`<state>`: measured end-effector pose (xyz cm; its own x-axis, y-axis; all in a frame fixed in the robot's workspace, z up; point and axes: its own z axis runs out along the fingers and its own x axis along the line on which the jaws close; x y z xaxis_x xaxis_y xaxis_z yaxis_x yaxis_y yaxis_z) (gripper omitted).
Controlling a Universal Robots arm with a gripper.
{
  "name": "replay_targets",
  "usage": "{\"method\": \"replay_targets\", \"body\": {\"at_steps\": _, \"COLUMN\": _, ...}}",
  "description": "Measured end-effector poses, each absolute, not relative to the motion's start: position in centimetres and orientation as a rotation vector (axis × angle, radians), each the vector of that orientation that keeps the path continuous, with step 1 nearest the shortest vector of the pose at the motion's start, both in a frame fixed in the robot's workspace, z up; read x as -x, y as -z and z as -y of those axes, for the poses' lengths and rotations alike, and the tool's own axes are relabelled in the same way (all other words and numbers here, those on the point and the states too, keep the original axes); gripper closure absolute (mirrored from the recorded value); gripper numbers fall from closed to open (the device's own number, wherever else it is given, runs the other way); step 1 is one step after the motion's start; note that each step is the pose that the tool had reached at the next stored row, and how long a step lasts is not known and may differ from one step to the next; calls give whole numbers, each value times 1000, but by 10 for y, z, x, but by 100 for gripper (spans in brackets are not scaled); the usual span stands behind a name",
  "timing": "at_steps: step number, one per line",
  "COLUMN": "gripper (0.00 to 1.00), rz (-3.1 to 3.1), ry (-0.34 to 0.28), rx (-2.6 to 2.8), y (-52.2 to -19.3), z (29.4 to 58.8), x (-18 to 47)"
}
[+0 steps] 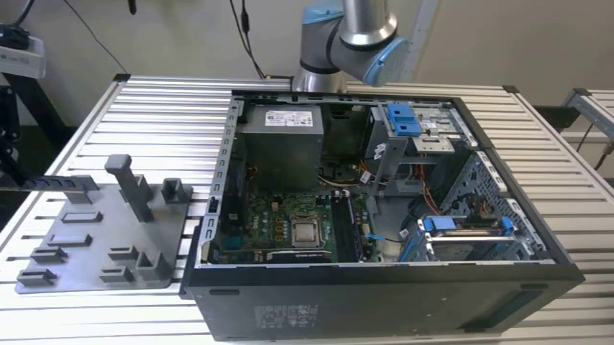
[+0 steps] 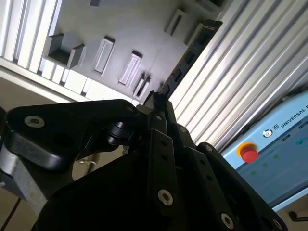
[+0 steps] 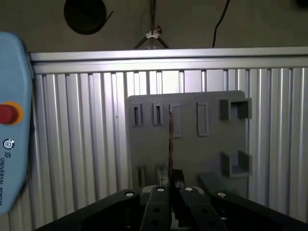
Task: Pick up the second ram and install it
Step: 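Pick up the second ram and move it above second insertion slot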
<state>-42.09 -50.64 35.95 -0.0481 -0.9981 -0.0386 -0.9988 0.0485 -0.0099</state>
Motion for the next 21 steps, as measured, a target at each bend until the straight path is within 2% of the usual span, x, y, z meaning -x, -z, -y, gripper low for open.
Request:
{"method": "replay_targets", "body": {"at_steps": 13, "gripper": 86, "rz": -2249, "ry": -30, "rx": 2143, "y": -395, "z": 506, "x": 421}}
{"method": "replay_targets", "body": {"at_steps": 21, "gripper": 86, "rz": -2249, "ry": -30, "rx": 2143, "y": -398, "z": 506, "x": 421}}
